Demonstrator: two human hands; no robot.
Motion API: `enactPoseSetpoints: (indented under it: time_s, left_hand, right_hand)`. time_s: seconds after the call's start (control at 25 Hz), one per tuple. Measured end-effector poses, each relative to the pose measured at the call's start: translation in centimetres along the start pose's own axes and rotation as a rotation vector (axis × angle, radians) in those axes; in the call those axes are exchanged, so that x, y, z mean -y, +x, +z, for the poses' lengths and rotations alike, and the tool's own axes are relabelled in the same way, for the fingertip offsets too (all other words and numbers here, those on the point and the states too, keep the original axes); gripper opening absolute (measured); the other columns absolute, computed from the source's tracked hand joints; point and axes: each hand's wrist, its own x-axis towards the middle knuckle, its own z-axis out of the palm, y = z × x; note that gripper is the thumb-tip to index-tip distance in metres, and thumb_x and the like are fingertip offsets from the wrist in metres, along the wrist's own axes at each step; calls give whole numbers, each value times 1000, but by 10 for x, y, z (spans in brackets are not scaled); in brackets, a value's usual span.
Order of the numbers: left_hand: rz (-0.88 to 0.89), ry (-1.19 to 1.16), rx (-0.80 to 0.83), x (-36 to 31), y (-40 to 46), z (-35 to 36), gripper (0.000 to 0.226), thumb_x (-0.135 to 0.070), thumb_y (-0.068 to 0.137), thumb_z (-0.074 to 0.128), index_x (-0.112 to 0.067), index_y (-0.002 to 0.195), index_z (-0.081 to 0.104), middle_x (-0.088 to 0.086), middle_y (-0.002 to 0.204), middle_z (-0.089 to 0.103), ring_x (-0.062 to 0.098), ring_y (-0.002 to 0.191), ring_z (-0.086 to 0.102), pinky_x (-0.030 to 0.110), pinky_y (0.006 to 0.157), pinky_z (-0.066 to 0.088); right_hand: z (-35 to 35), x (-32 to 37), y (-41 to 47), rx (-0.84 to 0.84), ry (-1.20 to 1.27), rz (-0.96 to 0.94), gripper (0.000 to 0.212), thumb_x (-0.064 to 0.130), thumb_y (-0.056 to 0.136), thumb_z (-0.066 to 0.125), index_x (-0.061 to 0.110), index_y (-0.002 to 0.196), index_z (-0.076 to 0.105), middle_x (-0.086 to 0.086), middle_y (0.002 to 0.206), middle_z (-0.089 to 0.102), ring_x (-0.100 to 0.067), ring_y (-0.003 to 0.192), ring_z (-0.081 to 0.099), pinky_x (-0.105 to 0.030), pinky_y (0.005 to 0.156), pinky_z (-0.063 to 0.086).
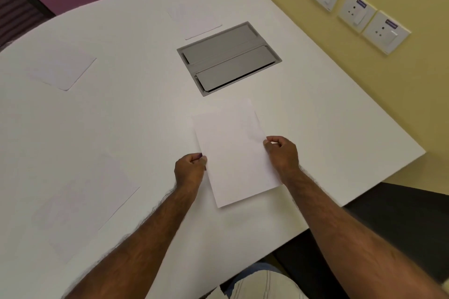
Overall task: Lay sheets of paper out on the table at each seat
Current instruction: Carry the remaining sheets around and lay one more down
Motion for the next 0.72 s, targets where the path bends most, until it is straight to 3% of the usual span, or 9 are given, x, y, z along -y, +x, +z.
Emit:
enactPoseSetpoints:
  time_s: [0.24,0.44,0.6,0.72]
  left_hand:
    - [-27,35,44,-28,47,65,21,-22,90,75,-13,109,78,2,98,80,22,86,78,43,91,63]
    - [-51,49,94,-39,72,108,25,-22,89,76,-11,111,77,4,99,81,23,88,78,44,92,62]
    - [-12,96,108,-43,93,133,20,-21,89,75,-12,107,78,3,84,81,15,74,76,36,84,64]
    - [11,141,99,-42,104,141,19,-23,88,74,-11,103,79,1,76,80,4,59,70,22,68,58]
  right_hand:
    - [-8,7,82,-38,-30,-6,18,26,96,75,17,110,83,-2,87,72,-19,80,62,-34,82,54]
    - [-14,10,139,-69,-64,-30,18,27,94,77,18,108,84,0,90,74,-17,83,65,-37,91,57]
    - [-11,8,177,-89,-98,-45,16,31,93,77,23,104,84,9,83,72,-14,80,65,-34,89,58]
    - [-7,3,193,-84,-135,-62,18,31,93,75,22,107,84,6,89,75,-15,86,68,-36,93,59]
